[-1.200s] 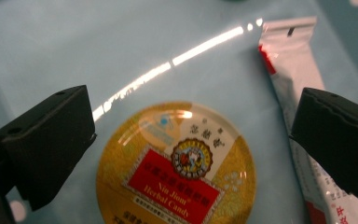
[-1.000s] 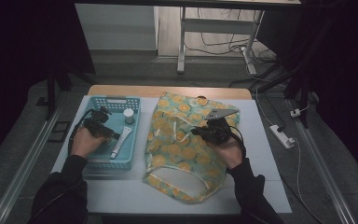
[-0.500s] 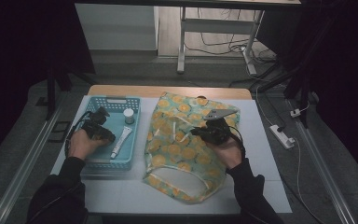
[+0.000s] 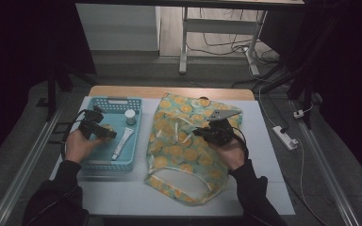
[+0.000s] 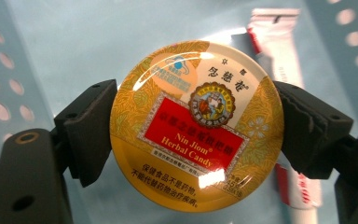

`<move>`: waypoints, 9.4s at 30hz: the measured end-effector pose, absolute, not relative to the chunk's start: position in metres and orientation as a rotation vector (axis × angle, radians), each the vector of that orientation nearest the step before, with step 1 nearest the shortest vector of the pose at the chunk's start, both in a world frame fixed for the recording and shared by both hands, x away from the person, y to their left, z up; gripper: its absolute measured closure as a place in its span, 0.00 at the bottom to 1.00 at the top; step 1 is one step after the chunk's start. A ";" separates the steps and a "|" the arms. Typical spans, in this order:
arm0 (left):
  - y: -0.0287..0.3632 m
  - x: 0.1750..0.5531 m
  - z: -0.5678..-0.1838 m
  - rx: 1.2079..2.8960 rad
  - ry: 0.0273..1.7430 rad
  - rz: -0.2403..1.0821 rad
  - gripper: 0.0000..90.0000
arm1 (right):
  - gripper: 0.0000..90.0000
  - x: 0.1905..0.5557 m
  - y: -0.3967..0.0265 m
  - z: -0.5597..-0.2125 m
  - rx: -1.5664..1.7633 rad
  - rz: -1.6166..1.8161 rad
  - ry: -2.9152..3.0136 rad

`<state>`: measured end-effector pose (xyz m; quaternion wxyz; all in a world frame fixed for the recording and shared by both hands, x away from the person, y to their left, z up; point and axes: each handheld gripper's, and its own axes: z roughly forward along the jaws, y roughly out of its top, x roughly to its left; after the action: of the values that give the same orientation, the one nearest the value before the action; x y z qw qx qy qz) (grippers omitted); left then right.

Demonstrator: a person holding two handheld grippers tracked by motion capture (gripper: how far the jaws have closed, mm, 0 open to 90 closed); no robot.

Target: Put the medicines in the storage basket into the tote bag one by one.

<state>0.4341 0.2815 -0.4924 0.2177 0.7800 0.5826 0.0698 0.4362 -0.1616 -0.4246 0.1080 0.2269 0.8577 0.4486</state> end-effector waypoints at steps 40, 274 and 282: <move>0.212 0.372 -0.437 2.108 1.129 0.219 0.23 | 1.00 0.436 -0.163 -0.422 0.659 1.343 2.508; 0.223 0.433 -0.510 2.346 1.512 0.234 0.08 | 1.00 0.446 -0.161 -0.447 0.695 1.233 2.537; 0.220 0.434 -0.513 2.384 1.512 0.194 0.41 | 1.00 0.446 -0.161 -0.447 0.695 1.232 2.539</move>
<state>0.4338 0.2202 -0.5132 0.1553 0.8323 0.5277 0.0678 0.4464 -0.1614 -0.4473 0.1175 0.2375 0.8675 0.4210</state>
